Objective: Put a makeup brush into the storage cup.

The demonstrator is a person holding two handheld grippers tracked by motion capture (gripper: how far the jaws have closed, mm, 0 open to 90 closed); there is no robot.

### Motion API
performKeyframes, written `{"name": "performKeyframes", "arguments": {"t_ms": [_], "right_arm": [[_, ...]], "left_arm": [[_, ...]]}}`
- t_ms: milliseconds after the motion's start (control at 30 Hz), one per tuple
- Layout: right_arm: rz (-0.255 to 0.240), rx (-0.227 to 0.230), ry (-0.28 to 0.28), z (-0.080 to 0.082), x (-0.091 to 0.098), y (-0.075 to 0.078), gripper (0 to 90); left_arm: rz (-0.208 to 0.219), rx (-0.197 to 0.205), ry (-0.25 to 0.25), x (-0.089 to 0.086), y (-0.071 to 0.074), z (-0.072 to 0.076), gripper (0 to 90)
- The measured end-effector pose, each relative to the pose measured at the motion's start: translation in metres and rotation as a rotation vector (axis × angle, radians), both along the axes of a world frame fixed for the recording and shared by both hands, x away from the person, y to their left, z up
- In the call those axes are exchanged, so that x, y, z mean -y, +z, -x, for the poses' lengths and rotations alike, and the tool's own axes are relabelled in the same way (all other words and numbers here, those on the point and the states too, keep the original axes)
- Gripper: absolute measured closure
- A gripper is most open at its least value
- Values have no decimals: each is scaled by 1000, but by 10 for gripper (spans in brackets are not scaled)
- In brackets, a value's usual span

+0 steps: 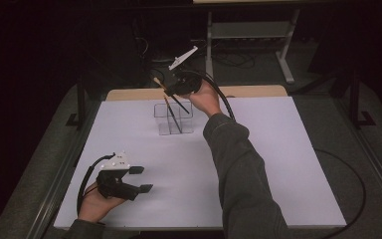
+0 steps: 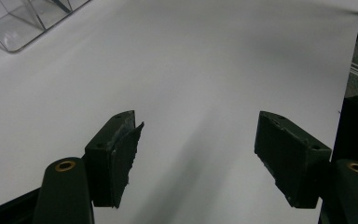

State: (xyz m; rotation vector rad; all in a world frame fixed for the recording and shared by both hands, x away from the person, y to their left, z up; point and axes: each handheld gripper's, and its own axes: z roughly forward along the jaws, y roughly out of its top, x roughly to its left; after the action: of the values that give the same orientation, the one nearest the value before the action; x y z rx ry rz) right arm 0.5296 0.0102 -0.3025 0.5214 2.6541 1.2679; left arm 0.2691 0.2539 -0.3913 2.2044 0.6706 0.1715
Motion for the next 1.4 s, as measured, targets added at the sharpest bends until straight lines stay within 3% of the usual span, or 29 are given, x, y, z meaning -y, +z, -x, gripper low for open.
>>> {"name": "performKeyframes", "arguments": {"t_ms": [467, 967, 1400], "right_arm": [[-3, -13, -17, -2, 1, -14, 829], [18, -26, -31, 2, 11, -25, 821], [25, -27, -56, 7, 23, -27, 796]], "left_arm": [[2, -6, 8, -2, -1, 1, 292], [-23, -5, -1, -2, -3, 1, 292], [-24, -8, -1, -1, -4, 1, 292]]}}
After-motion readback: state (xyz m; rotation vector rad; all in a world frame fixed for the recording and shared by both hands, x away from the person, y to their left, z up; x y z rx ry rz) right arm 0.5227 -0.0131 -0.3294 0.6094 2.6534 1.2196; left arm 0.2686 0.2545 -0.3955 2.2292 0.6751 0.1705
